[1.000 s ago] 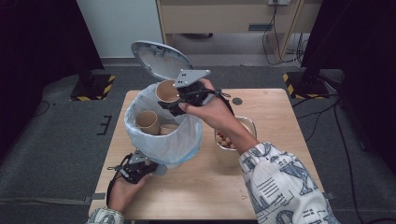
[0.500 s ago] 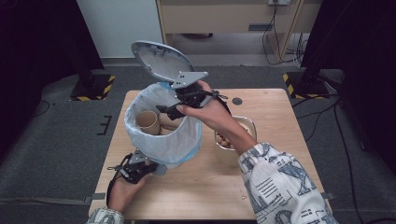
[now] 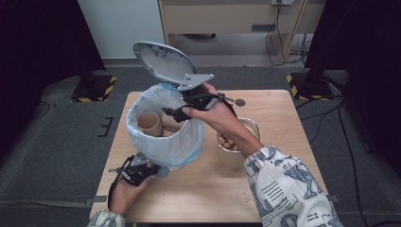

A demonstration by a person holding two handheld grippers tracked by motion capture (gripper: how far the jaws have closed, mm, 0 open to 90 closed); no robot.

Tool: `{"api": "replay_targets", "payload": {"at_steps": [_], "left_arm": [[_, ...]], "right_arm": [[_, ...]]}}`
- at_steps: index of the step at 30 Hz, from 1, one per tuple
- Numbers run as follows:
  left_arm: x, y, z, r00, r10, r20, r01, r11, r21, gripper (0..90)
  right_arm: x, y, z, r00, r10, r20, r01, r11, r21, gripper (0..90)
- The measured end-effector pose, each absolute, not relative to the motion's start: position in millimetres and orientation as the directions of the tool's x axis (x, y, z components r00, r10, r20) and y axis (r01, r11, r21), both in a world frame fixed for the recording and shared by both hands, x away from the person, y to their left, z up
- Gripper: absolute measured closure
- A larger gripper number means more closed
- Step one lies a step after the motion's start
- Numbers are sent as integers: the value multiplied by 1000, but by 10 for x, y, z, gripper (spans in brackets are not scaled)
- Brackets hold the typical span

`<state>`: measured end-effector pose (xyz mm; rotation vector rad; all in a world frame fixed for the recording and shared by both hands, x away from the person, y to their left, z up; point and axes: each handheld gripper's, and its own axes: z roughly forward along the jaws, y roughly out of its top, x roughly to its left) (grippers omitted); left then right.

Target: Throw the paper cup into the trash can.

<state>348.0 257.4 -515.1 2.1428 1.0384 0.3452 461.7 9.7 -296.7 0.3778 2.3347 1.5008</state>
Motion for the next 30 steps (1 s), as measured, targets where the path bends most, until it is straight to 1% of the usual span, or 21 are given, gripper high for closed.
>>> {"api": "replay_targets", "payload": {"at_steps": [30], "left_arm": [[3478, 2572, -5151, 640, 766, -65, 572, -418, 706, 900]], "right_arm": [[4614, -328, -3064, -879, 464, -112, 87, 386, 919, 113]]}}
